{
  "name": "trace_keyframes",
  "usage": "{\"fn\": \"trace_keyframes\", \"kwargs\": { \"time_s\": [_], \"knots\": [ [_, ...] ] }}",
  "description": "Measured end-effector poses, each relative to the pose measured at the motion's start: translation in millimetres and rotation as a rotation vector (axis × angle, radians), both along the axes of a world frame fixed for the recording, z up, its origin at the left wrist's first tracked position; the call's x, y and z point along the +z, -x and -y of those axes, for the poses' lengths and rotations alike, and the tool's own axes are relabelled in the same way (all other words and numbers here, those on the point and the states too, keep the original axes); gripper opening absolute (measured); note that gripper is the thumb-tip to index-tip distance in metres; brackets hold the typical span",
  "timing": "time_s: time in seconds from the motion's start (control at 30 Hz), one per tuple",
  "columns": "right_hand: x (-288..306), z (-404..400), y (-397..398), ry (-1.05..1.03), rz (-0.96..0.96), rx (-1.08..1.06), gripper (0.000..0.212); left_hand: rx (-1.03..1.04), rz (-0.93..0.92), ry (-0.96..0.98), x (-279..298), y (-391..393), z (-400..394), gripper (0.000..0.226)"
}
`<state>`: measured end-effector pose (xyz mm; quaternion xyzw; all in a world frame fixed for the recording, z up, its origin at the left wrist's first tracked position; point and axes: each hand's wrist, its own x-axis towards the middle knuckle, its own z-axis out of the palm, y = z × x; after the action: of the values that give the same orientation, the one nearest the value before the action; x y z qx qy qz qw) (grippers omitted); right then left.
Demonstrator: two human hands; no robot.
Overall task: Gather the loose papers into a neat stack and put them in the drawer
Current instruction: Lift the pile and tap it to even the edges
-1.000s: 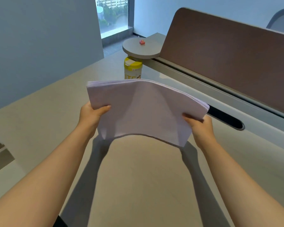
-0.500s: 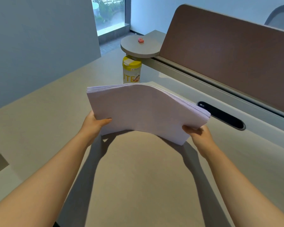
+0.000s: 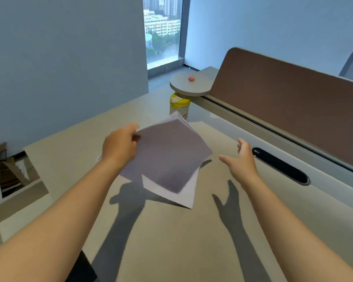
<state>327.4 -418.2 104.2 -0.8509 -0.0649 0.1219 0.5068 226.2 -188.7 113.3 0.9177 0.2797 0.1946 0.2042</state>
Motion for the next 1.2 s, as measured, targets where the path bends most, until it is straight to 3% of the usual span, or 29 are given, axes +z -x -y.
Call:
{"fn": "trace_keyframes", "kwargs": {
  "time_s": [0.2,0.4,0.47,0.63,0.8,0.9,0.97,1.07,1.13,1.2],
  "knots": [
    [43.6,-15.9,37.7,0.029,0.249,0.354,0.076,-0.079,-0.082,-0.37,40.3,20.4,40.5,0.023],
    [60.6,-2.8,62.0,-0.007,0.338,0.394,0.027,-0.132,-0.082,-0.418,56.4,48.6,75.2,0.015],
    [62.4,3.6,67.6,-0.085,0.348,0.317,0.027,-0.006,-0.047,-0.333,56.8,61.0,80.7,0.024],
    [69.6,10.6,78.9,-0.378,0.201,0.081,0.032,0.451,0.133,0.105,38.4,95.5,88.6,0.101],
    [78.0,-2.2,93.8,-0.761,-0.124,-0.088,0.038,0.745,0.312,0.748,15.5,113.8,78.7,0.118],
    [80.1,-14.2,98.4,-0.892,-0.267,-0.102,0.032,0.742,0.524,1.194,-1.3,125.7,60.3,0.115],
    [79.3,-20.7,99.9,-0.919,-0.312,-0.093,0.027,0.732,0.618,1.331,-6.9,138.1,48.9,0.094],
    [71.2,-32.7,95.1,-0.892,-0.344,-0.088,0.04,0.687,0.673,1.378,-6.5,153.1,31.3,0.047],
    [63.5,-43.6,90.9,-0.778,-0.281,-0.069,0.046,0.651,0.691,1.3,-3.4,157.1,20.1,0.041],
    [55.7,-56.2,88.4,-0.613,-0.184,-0.023,0.047,0.667,0.644,1.09,2.7,156.5,9.1,0.036]
  ]
}}
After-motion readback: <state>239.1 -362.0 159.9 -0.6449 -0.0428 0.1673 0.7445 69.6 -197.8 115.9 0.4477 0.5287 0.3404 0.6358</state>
